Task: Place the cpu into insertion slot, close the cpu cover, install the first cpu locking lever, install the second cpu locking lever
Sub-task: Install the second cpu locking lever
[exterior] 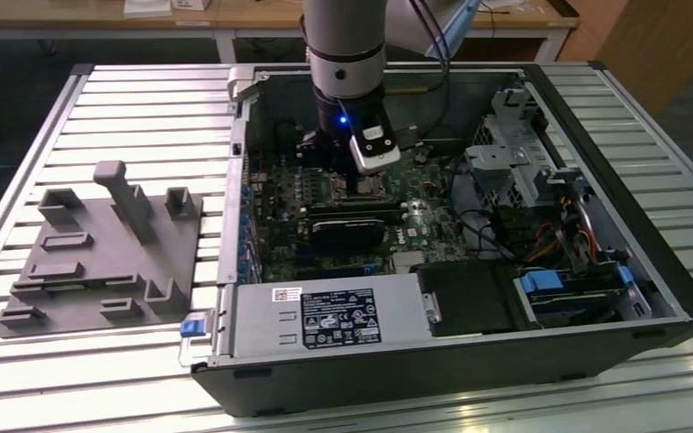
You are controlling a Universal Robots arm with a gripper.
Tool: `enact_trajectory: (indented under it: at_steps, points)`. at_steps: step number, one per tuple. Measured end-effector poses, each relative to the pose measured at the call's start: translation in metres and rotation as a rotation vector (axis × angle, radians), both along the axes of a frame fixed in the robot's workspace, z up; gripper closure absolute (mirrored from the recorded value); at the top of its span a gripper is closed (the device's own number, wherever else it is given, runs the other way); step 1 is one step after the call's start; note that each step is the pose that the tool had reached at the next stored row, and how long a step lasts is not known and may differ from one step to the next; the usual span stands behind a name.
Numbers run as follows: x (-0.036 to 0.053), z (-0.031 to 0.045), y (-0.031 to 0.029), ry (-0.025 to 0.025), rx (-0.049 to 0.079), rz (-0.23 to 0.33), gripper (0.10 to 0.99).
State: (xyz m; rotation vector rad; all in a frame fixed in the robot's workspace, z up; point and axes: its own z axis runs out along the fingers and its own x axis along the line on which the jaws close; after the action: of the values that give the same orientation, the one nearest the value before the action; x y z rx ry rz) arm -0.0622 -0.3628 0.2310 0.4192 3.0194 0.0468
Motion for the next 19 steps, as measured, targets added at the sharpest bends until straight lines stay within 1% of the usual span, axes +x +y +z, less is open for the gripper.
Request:
enact_trajectory:
  at_steps: [2, 5, 7, 10, 12, 14, 15, 16, 19]
  points:
    - [-0.0001, -0.0008, -0.0027, 0.0001, 0.023, 0.000, 0.980]
    - [-0.0010, -0.0020, -0.0056, 0.0001, 0.052, 0.000, 0.980]
    - [-0.0016, -0.0031, -0.0070, 0.0000, 0.063, 0.000, 0.980]
    - [-0.0033, -0.0039, -0.0101, 0.0000, 0.075, 0.000, 0.980]
    - [-0.0045, -0.0041, -0.0132, 0.0000, 0.087, 0.000, 0.980]
    - [-0.0057, -0.0042, -0.0164, 0.0000, 0.093, 0.000, 0.980]
    - [-0.0070, -0.0044, -0.0208, 0.0000, 0.098, 0.000, 0.980]
    - [-0.0092, -0.0056, -0.0275, -0.0001, 0.112, 0.000, 0.980]
    - [-0.0120, -0.0067, -0.0314, 0.0001, 0.133, 0.000, 0.980]
